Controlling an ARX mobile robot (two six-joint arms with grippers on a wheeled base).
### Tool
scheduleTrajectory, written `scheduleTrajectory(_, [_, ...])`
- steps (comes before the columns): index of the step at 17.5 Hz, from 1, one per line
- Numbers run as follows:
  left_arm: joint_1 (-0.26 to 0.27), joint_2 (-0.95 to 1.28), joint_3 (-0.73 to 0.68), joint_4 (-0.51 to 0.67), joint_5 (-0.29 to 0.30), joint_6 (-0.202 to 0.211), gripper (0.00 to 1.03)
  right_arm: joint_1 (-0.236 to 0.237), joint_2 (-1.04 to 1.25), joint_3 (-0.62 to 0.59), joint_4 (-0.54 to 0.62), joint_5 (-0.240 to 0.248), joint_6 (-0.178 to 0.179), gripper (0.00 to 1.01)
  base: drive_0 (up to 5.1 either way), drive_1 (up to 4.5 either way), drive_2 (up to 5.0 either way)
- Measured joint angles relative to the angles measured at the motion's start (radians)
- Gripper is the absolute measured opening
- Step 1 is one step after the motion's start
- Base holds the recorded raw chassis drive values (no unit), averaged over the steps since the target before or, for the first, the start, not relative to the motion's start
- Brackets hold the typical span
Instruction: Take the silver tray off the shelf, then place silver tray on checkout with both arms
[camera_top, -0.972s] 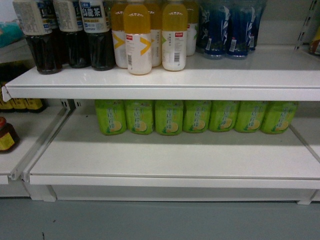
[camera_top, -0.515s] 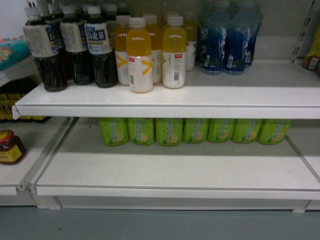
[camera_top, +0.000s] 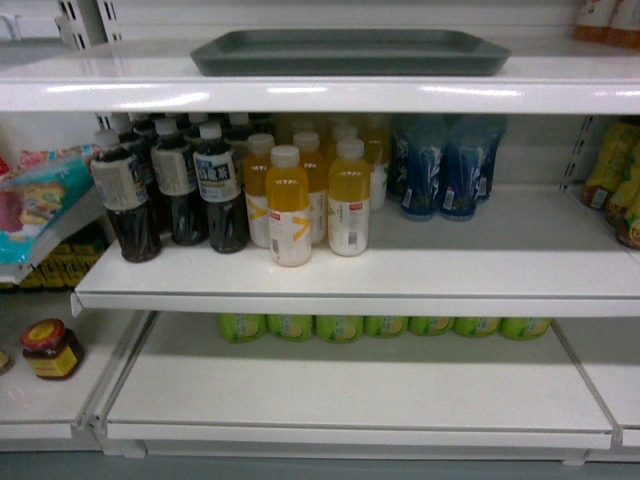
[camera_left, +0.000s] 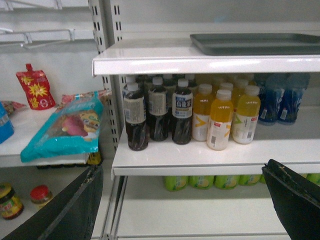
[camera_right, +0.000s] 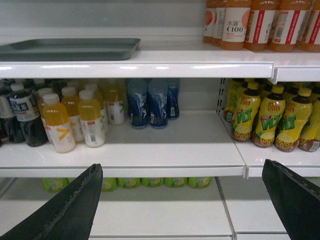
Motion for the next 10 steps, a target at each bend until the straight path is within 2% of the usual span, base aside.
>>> scheduleTrajectory(10, [0.0,0.0,0.0,0.003,0.0,0.0,0.98,0.0,0.0,0.0,0.003,0.0,0.0,0.98,0.0,0.0,0.0])
